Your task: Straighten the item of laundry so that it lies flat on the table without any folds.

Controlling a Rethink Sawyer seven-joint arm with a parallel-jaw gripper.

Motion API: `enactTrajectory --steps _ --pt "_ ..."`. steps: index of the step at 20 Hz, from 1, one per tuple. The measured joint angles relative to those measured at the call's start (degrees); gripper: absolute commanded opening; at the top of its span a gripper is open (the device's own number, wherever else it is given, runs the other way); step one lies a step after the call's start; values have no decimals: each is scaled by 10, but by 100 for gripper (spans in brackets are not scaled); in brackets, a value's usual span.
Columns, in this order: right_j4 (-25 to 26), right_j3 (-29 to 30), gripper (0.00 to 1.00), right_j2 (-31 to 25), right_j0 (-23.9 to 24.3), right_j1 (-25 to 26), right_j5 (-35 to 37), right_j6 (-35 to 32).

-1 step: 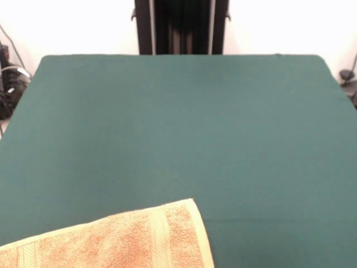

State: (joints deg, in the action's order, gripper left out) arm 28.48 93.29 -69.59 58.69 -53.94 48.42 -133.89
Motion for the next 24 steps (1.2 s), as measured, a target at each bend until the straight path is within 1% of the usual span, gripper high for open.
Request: enactTrajectory --steps 4,12,15,20,24 --pt "-23 26 0 32 -18 -19 -37 -7" --pt "-57 55 0 85 -50 -41 -81 -7" --pt "-81 73 0 118 -72 -52 -108 -7" --pt "-97 91 0 137 -85 -64 -123 -7" --pt "-100 94 0 130 -79 -69 -121 -6"
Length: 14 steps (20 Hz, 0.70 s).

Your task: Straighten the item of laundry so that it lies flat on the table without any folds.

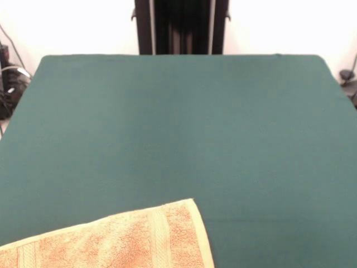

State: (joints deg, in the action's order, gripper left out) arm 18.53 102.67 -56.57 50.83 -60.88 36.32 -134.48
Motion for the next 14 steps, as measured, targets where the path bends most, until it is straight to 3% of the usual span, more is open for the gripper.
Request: enactTrajectory --steps 6,11,14 --pt "14 -58 0 -25 23 28 82 53" --pt "48 -163 0 -45 28 77 207 202" --pt "78 -286 0 -54 16 128 319 394"
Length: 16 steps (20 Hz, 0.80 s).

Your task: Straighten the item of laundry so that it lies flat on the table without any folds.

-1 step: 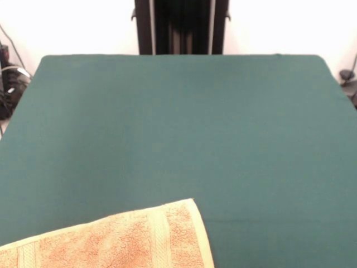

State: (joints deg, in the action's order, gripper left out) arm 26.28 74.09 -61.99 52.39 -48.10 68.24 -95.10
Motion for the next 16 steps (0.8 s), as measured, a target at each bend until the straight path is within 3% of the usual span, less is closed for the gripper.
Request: enactTrajectory --steps 6,8,12,16 --pt "42 -167 0 -4 -37 62 116 220" --pt "76 -263 0 -13 -63 92 176 326" --pt "115 -353 0 -30 -87 119 230 417" --pt "184 -455 0 -72 -105 144 292 505"
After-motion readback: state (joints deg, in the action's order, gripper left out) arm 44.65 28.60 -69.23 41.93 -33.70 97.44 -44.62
